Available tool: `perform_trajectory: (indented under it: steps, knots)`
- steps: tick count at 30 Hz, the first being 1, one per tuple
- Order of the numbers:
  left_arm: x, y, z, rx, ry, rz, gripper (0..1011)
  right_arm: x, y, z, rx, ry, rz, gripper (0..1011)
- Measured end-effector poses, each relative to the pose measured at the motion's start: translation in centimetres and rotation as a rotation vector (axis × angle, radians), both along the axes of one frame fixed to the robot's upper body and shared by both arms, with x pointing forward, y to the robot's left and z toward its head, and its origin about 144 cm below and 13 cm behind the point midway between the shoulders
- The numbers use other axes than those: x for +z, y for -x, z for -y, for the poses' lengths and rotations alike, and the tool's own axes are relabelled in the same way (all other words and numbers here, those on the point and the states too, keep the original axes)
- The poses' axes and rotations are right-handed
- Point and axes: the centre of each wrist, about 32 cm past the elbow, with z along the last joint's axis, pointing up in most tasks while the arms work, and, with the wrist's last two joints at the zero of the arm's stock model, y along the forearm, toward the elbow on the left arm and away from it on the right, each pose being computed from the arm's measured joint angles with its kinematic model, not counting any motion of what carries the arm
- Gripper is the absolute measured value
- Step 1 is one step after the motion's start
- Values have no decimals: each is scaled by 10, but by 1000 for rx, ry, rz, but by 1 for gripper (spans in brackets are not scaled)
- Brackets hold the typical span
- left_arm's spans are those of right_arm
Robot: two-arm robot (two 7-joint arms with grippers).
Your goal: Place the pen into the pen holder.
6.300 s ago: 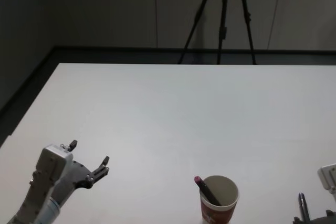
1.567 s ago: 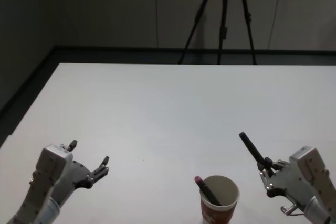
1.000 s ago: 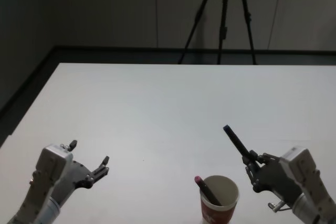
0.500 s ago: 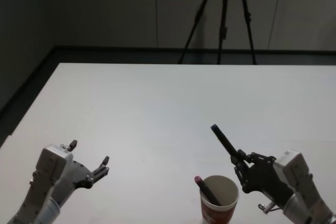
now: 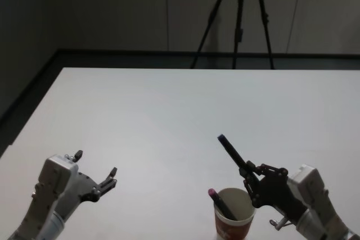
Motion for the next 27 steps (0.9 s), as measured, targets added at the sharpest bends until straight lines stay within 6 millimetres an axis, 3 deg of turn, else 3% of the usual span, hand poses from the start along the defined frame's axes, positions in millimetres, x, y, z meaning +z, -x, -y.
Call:
perform_trajectory:
  steps: [27]
  knots:
    - [0, 0, 0, 0, 0, 0, 1001, -14, -13, -20, 64, -5, 8, 174]
